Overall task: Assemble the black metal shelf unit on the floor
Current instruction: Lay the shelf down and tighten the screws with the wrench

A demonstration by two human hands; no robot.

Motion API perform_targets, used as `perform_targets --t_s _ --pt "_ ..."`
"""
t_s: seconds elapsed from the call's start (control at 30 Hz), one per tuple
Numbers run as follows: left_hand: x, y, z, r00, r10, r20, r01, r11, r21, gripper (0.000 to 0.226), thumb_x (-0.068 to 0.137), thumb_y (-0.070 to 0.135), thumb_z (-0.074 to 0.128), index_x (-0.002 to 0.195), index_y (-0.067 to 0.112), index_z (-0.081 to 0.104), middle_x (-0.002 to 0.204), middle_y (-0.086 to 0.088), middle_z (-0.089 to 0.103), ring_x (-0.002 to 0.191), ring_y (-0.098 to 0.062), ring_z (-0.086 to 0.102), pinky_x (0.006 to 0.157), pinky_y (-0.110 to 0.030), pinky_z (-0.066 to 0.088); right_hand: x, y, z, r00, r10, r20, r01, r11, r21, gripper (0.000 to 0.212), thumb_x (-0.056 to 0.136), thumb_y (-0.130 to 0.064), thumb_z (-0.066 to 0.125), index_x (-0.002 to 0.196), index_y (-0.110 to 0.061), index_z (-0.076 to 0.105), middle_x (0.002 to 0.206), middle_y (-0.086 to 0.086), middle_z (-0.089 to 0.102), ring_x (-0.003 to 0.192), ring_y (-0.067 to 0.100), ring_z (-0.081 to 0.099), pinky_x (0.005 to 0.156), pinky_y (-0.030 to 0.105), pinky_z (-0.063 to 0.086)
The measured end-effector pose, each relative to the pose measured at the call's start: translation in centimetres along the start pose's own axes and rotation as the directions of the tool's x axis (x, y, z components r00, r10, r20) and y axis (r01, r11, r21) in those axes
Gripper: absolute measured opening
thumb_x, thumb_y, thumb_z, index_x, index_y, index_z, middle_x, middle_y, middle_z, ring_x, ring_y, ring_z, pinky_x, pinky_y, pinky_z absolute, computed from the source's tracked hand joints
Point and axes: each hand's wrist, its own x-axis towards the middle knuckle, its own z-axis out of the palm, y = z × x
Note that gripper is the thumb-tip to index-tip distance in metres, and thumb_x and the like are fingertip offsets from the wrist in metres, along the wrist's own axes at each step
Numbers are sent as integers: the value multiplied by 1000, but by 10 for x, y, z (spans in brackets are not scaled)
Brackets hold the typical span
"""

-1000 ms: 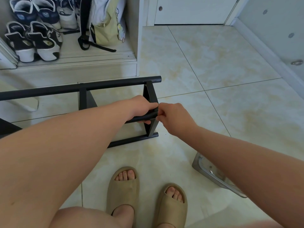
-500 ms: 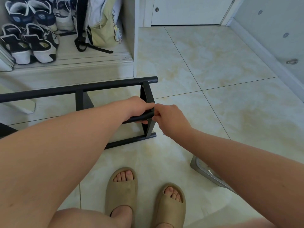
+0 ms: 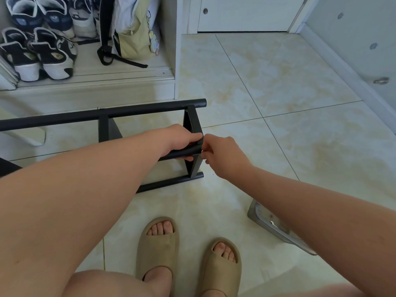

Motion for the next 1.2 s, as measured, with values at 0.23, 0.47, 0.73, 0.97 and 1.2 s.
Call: perform_targets --t_s 0.23,0.47,0.73,0.97,1.2 --pt "1 0 1 1000 -6 -10 5 1000 -29 36 96 41 61 102 5 67 62 -2 72 53 -17 70 40 -18 45 1 -7 4 1000 -20 -5 17 949 -315 12 107 -28 45 107 -16 48 72 0 32 56 16 35 48 30 23" --pt "5 -2 1 1000 -11 -18 11 1000 15 42 98 42 57 114 4 65 63 -4 73 57 -17 72 48 -19 50 4 -8 7 983 185 1 -185 982 40 36 106 -30 45 97 0 61 91 19 70 84 37 69 79 48 58" --pt "5 -2 2 1000 2 -31 -1 1000 18 40 97 40 60 108 3 67 59 -4 71 53 -17 70 42 -17 47 -2 3 1 997 -17 -69 19 999 35 4 94 -13 60 92 -14 57 85 7 67 75 27 60 65 36 51" --pt "8 3 11 999 25 -39 -24 1000 19 39 97 39 60 105 2 68 61 -2 72 52 -17 70 41 -16 44 -2 8 -3 996 -28 -87 26 999 -18 2 91 -14 57 92 -14 58 86 10 65 75 32 61 68 41 55" --pt "18 14 26 999 38 -33 -37 999 15 37 94 33 59 108 0 68 79 -14 76 62 -26 74 50 -22 49 -1 22 -9 987 100 -124 -98 995 17 16 91 -21 60 87 -6 64 81 12 66 75 32 61 65 40 52"
